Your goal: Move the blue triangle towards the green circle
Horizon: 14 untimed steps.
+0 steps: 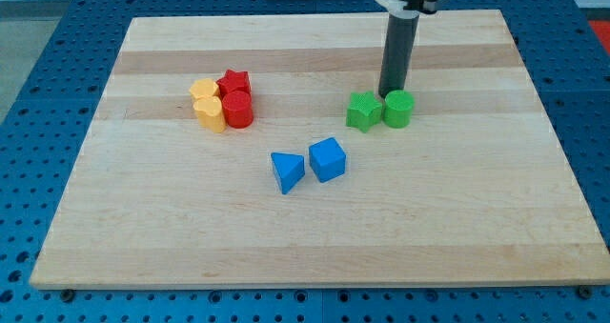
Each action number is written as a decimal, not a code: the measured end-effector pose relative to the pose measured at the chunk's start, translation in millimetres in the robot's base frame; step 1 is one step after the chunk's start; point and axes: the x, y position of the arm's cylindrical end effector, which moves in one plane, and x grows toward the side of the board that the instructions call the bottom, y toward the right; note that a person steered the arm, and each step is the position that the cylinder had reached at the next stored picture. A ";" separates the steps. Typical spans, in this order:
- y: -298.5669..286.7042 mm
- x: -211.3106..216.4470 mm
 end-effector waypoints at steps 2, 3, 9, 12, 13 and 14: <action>-40.9 -12.0; -91.7 -3.0; -147.7 171.7; -168.8 227.9; -149.8 221.8; -132.5 201.5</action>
